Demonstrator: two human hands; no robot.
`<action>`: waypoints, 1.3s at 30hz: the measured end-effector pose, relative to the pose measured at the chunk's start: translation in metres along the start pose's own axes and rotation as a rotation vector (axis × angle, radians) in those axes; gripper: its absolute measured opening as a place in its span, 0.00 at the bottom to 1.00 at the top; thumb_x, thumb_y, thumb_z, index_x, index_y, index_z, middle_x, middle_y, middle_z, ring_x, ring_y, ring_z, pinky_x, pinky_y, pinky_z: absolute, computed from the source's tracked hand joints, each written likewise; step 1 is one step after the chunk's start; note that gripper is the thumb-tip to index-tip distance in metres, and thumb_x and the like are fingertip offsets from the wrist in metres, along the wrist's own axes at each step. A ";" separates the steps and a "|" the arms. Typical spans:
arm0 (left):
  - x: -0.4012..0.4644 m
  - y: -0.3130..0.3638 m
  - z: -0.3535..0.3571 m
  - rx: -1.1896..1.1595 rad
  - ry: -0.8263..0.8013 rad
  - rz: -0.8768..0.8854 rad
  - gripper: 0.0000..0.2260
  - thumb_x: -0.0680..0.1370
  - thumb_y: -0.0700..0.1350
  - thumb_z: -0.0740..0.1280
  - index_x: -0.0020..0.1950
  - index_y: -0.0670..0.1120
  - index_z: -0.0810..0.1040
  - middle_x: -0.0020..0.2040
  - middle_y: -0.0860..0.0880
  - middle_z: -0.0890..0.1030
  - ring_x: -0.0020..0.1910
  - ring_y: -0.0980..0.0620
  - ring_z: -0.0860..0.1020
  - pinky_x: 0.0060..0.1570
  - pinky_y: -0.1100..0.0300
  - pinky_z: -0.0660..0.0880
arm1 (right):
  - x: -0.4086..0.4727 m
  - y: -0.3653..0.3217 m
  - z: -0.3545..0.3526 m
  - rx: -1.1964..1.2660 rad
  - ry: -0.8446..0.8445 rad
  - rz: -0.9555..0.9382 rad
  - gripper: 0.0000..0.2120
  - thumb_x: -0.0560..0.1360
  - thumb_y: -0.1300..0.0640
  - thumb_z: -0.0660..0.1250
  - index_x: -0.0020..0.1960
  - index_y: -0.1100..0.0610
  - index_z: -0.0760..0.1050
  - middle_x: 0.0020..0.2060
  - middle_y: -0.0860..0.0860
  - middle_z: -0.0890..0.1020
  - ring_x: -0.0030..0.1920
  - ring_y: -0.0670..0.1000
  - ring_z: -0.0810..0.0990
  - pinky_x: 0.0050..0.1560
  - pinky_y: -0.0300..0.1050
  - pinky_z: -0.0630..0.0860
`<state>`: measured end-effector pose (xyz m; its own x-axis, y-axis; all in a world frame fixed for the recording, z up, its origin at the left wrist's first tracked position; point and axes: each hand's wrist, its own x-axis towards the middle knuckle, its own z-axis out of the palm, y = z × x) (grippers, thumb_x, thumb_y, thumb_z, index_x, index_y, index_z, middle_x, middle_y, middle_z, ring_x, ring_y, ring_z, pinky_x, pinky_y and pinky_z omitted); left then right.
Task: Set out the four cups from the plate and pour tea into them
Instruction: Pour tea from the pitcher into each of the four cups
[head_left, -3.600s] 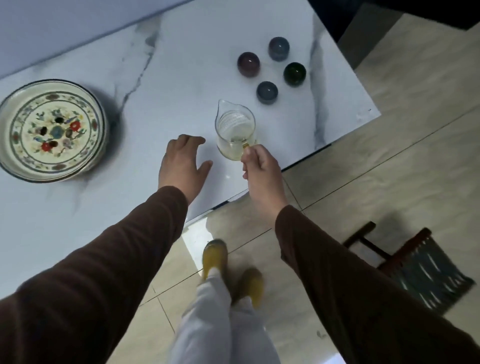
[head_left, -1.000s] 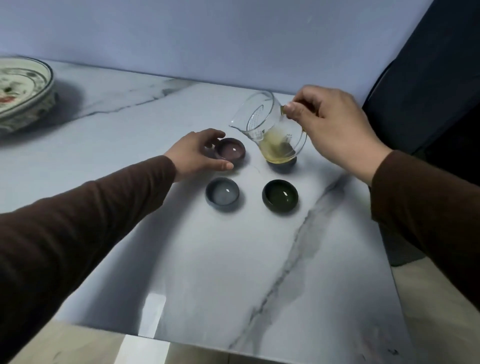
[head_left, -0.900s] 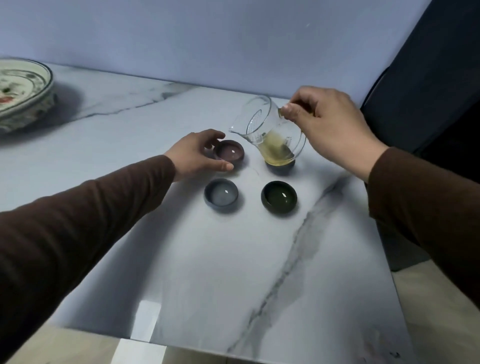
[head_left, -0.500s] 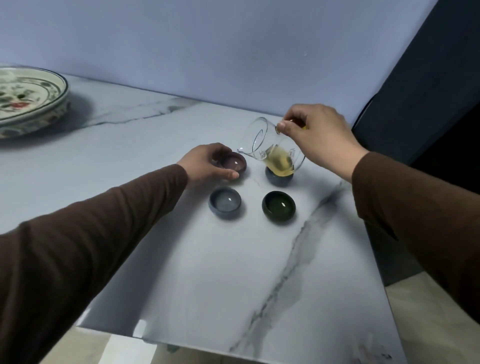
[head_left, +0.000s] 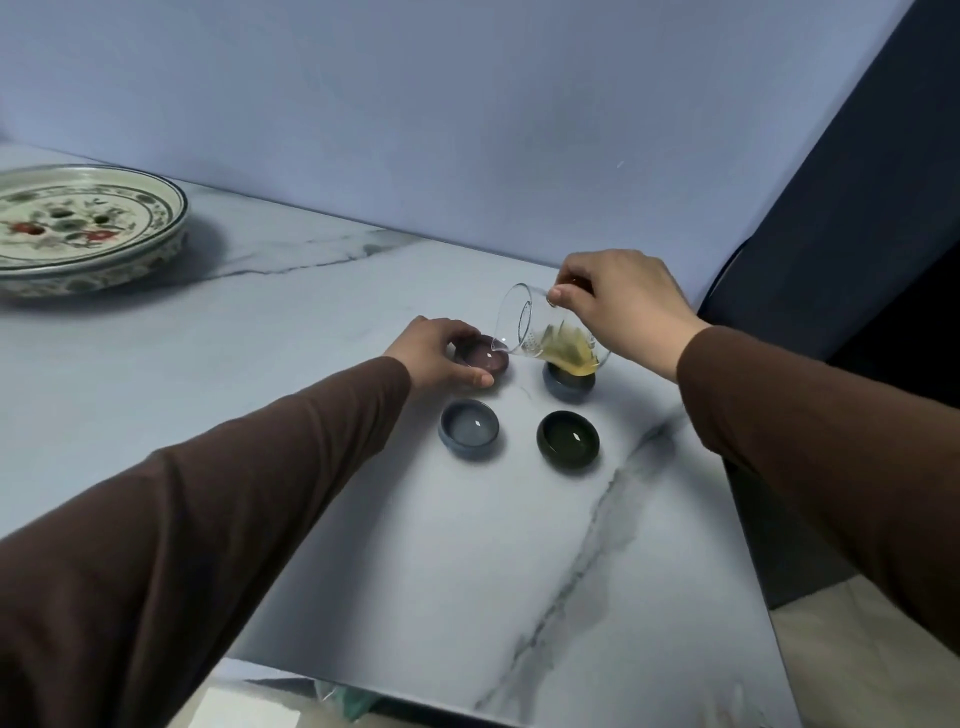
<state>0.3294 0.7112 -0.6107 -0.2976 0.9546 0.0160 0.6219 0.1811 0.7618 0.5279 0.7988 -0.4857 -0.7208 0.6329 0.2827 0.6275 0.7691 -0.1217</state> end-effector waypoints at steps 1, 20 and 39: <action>0.000 0.001 0.000 0.005 -0.001 0.005 0.28 0.63 0.56 0.78 0.62 0.54 0.78 0.58 0.49 0.80 0.61 0.50 0.74 0.64 0.53 0.70 | 0.001 -0.002 0.000 -0.016 -0.003 -0.011 0.10 0.79 0.47 0.64 0.49 0.51 0.80 0.44 0.51 0.84 0.49 0.56 0.79 0.43 0.45 0.67; 0.001 0.001 0.001 0.008 0.007 -0.011 0.28 0.64 0.55 0.78 0.63 0.55 0.78 0.58 0.48 0.79 0.64 0.49 0.71 0.67 0.51 0.69 | 0.015 -0.016 -0.002 -0.169 0.028 -0.147 0.09 0.80 0.49 0.63 0.49 0.54 0.78 0.44 0.52 0.83 0.46 0.58 0.79 0.41 0.45 0.64; 0.003 -0.001 0.002 0.007 0.008 -0.038 0.29 0.63 0.56 0.78 0.63 0.57 0.77 0.61 0.49 0.78 0.66 0.49 0.70 0.68 0.52 0.68 | 0.021 -0.024 -0.011 -0.214 0.043 -0.197 0.10 0.80 0.50 0.63 0.50 0.55 0.78 0.45 0.53 0.82 0.48 0.59 0.79 0.42 0.46 0.68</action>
<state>0.3293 0.7138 -0.6129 -0.3267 0.9451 -0.0077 0.6153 0.2189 0.7573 0.5010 0.7931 -0.4664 -0.8245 0.4657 0.3216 0.5282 0.8371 0.1420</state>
